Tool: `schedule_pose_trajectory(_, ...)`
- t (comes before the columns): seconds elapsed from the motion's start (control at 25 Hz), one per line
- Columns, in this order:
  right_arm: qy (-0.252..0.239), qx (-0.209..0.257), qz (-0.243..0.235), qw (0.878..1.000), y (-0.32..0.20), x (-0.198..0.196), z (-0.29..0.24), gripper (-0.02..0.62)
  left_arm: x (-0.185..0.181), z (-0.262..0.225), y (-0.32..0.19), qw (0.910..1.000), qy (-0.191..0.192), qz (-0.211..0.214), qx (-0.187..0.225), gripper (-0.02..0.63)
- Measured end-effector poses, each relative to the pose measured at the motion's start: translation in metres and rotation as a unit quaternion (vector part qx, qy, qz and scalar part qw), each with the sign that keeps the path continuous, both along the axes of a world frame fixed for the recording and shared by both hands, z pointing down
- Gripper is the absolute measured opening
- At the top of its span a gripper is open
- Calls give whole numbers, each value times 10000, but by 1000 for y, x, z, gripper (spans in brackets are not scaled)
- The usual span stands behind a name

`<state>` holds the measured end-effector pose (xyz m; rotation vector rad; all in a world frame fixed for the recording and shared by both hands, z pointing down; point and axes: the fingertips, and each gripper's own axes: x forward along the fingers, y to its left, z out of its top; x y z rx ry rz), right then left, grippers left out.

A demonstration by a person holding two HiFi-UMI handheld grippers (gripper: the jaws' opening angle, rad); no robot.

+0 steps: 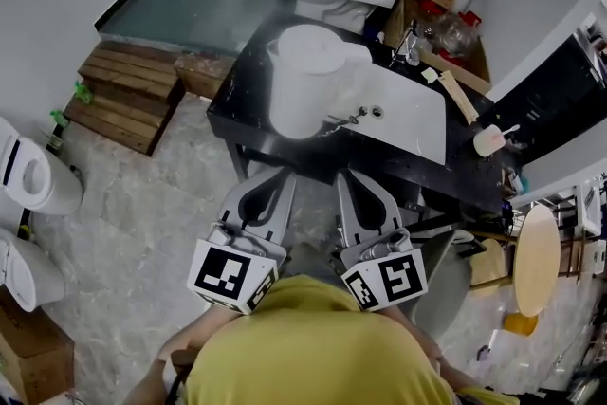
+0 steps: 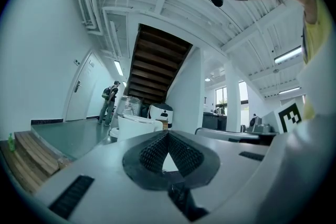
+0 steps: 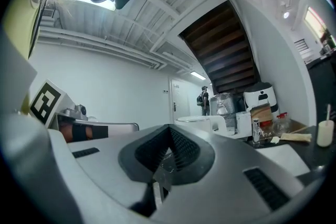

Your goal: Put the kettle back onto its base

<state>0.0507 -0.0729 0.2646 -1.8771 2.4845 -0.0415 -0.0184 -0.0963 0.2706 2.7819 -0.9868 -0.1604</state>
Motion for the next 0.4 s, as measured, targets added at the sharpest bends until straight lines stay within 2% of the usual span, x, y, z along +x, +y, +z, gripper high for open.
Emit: schedule_pose_trajectory(0.4, 55, 111, 125, 9998, 5, 0, -7, 15, -5, -1, 5, 9999, 88, 128, -38, 9)
